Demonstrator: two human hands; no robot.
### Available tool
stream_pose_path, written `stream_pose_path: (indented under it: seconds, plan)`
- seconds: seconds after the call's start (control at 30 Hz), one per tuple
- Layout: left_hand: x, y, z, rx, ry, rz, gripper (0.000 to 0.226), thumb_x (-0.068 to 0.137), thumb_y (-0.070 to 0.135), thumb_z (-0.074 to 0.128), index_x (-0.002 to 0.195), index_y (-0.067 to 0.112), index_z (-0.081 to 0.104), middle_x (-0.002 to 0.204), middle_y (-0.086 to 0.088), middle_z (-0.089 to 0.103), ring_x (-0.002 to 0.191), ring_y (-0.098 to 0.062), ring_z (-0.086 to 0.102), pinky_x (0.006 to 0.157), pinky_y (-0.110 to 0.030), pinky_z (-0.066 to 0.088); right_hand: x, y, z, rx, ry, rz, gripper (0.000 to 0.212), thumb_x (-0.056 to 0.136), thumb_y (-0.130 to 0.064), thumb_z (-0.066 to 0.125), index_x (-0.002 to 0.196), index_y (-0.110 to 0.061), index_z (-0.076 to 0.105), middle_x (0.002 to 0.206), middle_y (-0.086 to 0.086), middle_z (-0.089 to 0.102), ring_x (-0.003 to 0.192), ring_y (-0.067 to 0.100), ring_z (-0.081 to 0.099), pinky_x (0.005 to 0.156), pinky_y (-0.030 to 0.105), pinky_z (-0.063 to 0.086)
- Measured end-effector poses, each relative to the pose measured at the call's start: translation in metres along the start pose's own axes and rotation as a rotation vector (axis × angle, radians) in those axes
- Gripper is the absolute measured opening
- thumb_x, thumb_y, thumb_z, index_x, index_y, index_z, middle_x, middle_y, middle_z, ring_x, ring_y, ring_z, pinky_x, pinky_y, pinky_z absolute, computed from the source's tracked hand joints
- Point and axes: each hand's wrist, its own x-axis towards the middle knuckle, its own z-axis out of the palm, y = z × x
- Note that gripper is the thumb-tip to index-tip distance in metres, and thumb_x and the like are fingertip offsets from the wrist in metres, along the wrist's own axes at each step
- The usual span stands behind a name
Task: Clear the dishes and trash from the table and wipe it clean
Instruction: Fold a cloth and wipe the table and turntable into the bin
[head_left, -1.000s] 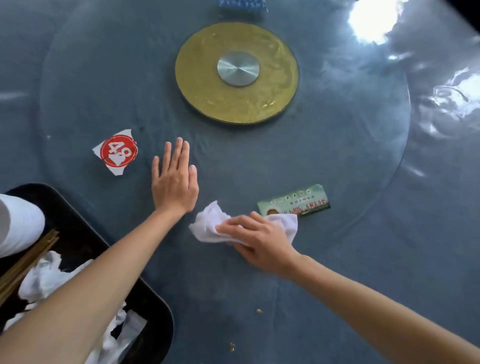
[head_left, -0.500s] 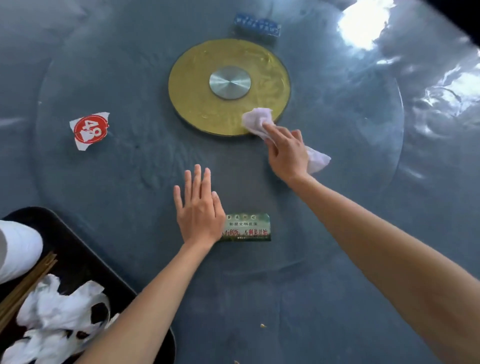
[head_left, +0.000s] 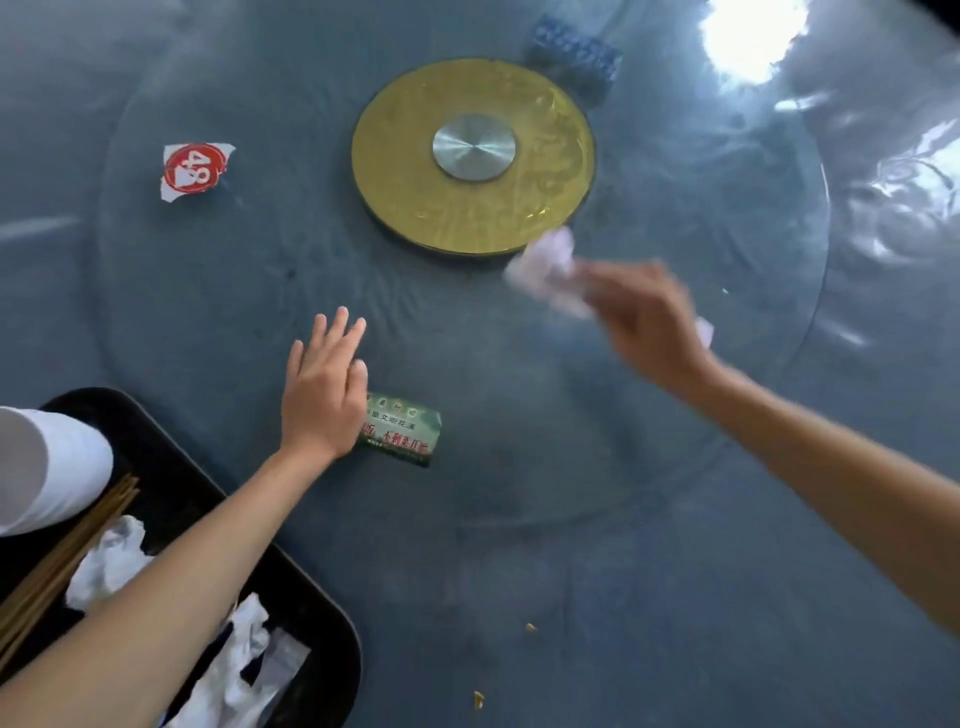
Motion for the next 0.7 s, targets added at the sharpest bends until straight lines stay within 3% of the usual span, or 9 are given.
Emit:
stream_pose_path:
  seconds: [0.07, 0.13, 0.2, 0.4, 0.57, 0.63, 0.7]
  plan:
    - [-0.015, 0.009, 0.005, 0.062, -0.013, -0.031, 0.060, 0.099, 0.029, 0.028, 0.157, 0.017, 0.033, 0.168, -0.002, 0.018, 0.157, -0.018, 0.006, 0.126, -0.043, 0.000, 0.052, 0.052, -0.014, -0.145, 0.158, 0.239, 0.035, 0.095, -0.005, 0.063, 0.128, -0.011, 0.072, 0.119, 0.018, 0.074, 0.108, 0.040, 0.069, 0.093, 0.036, 0.047]
    - [-0.028, 0.028, 0.011, 0.048, -0.032, -0.062, 0.061, 0.099, 0.033, 0.028, 0.157, 0.016, 0.033, 0.169, -0.004, 0.017, 0.157, -0.019, 0.005, 0.125, -0.045, 0.000, 0.075, 0.091, -0.014, -0.176, 0.131, 0.462, 0.040, 0.101, -0.017, 0.055, 0.140, -0.019, 0.065, 0.130, 0.020, 0.068, 0.120, 0.043, 0.060, 0.105, 0.038, 0.042]
    - [-0.041, 0.048, 0.024, 0.080, -0.055, -0.023, 0.060, 0.099, 0.036, 0.028, 0.158, 0.022, 0.032, 0.169, -0.004, 0.015, 0.157, -0.019, 0.004, 0.125, -0.047, -0.001, 0.075, 0.104, -0.003, -0.194, 0.053, 0.532, 0.041, 0.104, -0.018, 0.051, 0.143, -0.024, 0.061, 0.135, 0.016, 0.065, 0.124, 0.043, 0.055, 0.109, 0.037, 0.036]
    - [-0.041, 0.038, 0.041, 0.306, -0.013, 0.044, 0.057, 0.103, 0.041, 0.026, 0.159, 0.038, 0.021, 0.170, 0.003, 0.012, 0.157, -0.019, 0.005, 0.124, -0.053, 0.006, -0.032, 0.014, 0.032, -0.083, -0.097, 0.169, 0.036, 0.097, -0.013, 0.060, 0.127, -0.031, 0.072, 0.119, -0.002, 0.072, 0.093, 0.032, 0.062, 0.083, 0.032, 0.041]
    - [-0.032, 0.019, 0.024, 0.283, -0.031, 0.075, 0.057, 0.102, 0.041, 0.027, 0.158, 0.038, 0.025, 0.169, 0.003, 0.015, 0.157, -0.018, 0.007, 0.124, -0.051, 0.005, -0.184, -0.108, 0.061, 0.245, -0.296, 0.055, 0.057, 0.089, 0.008, 0.063, 0.127, -0.034, 0.072, 0.124, -0.018, 0.068, 0.083, 0.016, 0.049, 0.077, 0.028, 0.048]
    - [-0.030, 0.014, 0.018, 0.296, -0.050, 0.078, 0.057, 0.101, 0.041, 0.025, 0.158, 0.035, 0.027, 0.169, 0.000, 0.016, 0.157, -0.022, 0.010, 0.123, -0.053, 0.008, -0.200, -0.122, 0.058, 0.286, -0.288, 0.034, 0.062, 0.088, 0.014, 0.062, 0.129, -0.032, 0.071, 0.126, -0.020, 0.068, 0.083, 0.014, 0.048, 0.077, 0.024, 0.048]
    - [-0.034, 0.015, 0.016, 0.284, -0.064, 0.046, 0.060, 0.101, 0.040, 0.023, 0.159, 0.028, 0.027, 0.169, -0.005, 0.017, 0.156, -0.025, 0.011, 0.122, -0.056, 0.011, -0.178, -0.117, 0.042, 0.289, -0.139, 0.080, 0.052, 0.091, 0.011, 0.064, 0.125, -0.026, 0.074, 0.125, -0.017, 0.070, 0.087, 0.016, 0.058, 0.081, 0.024, 0.048]
